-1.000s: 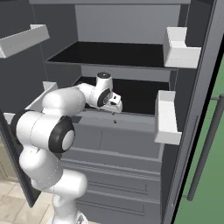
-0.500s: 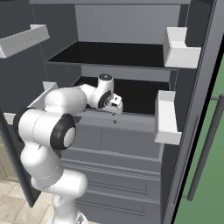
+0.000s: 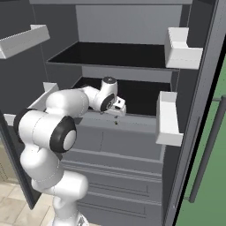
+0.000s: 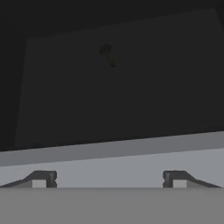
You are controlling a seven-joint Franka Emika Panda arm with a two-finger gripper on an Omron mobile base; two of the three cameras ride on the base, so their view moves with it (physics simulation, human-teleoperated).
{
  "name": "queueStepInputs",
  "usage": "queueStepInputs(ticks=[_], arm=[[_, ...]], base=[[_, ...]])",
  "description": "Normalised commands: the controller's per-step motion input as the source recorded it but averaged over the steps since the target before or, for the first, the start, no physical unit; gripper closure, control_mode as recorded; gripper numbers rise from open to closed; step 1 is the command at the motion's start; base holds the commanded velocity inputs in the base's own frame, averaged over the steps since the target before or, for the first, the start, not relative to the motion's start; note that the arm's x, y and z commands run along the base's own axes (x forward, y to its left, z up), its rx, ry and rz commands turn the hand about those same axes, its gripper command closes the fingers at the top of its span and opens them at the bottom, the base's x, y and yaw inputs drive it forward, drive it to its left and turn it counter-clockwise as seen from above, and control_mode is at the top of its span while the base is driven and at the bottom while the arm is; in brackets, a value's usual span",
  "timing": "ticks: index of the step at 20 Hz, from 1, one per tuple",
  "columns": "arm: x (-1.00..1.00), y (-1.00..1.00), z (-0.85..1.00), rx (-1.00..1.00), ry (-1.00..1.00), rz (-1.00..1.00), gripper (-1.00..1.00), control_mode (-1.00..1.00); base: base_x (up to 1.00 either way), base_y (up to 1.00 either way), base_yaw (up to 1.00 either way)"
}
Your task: Fully open the fridge drawer.
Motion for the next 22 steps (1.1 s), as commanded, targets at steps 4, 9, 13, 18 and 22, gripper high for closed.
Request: queueStepInputs(ticks=[4, 9, 13, 18, 22], arm=[[-0.09, -0.18, 0.00, 0.05, -0.01, 0.00, -1.00, -1.00], [0.01, 0.00, -0.09, 0.03, -0.01, 0.00, -1.00, -1.00], [-0.36, -0.17, -0.46, -0.04, 0.05, 0.00, -1.00, -1.00], [-0.78, -0.40, -0.49, -0.09, 0.04, 0.00, -1.00, -1.00], [-1.00, -0.51, -0.52, -0.09, 0.00, 0.00, -1.00, -1.00]], base=[[0.00, 0.00, 0.00], [0.00, 0.00, 0.00], [0.00, 0.00, 0.00], [0.00, 0.00, 0.00], [0.00, 0.00, 0.00]])
